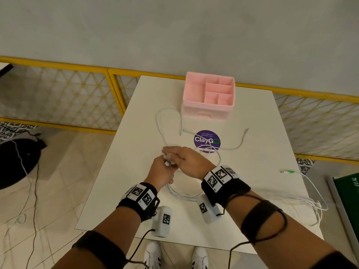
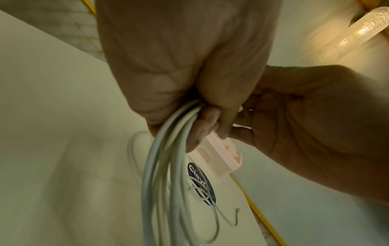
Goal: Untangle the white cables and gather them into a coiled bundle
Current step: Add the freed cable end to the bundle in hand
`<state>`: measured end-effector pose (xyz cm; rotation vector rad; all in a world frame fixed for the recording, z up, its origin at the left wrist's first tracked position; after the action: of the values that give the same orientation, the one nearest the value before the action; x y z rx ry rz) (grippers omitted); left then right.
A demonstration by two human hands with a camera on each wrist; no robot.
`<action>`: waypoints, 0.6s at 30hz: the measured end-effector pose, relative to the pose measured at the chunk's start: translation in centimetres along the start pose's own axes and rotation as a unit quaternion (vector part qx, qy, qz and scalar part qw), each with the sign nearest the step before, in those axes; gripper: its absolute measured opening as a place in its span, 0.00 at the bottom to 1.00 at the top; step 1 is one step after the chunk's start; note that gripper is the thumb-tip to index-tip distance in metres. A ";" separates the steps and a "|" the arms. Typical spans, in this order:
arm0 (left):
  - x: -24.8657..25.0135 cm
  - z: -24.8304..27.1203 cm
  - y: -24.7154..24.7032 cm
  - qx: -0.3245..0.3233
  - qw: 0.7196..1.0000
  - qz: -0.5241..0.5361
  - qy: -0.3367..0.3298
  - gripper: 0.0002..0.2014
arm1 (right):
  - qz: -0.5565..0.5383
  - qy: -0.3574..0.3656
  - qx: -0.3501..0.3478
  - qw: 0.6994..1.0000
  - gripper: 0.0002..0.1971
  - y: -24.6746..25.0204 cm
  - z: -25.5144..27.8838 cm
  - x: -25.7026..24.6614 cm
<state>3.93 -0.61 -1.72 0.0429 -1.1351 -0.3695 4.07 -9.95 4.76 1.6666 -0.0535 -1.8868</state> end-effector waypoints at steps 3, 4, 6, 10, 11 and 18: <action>0.0 -0.5 0.7 0.021 0.998 0.054 0.011 0.05 | -0.102 -0.036 0.033 0.994 0.26 -0.6 0.6 2.0; 0.2 -0.6 1.0 0.028 0.996 0.082 0.007 0.05 | -0.122 -0.055 0.030 0.991 0.30 -1.0 1.0 2.9; 0.8 -0.9 1.8 0.046 0.992 0.119 -0.011 0.08 | -0.124 -0.083 -0.005 0.989 0.37 -2.6 1.7 4.5; 1.8 -1.3 2.1 0.041 0.982 0.184 -0.023 0.14 | -0.044 -0.080 -0.049 0.995 0.19 -4.4 2.8 5.9; 1.9 -1.4 2.1 0.041 0.980 0.194 -0.021 0.15 | -0.014 -0.074 -0.045 0.996 0.12 -4.4 3.0 6.1; 1.4 -1.2 1.1 0.057 0.975 0.215 -0.014 0.14 | 0.123 -0.064 -0.008 0.990 0.24 -3.8 4.6 8.5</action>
<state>5.76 -0.21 -0.77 -0.1078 -1.1571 0.0819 -1.86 -12.41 -3.41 1.4521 -0.2823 -1.7977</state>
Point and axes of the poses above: each hand's wrist, its own z-axis away from the middle knuckle, its own y-axis out of the back of the hand, x = y × z, the point moved 8 cm from there along -z, towards the middle knuckle, and after that the axes turned 10 degrees about -z, right-handed, at the moved point
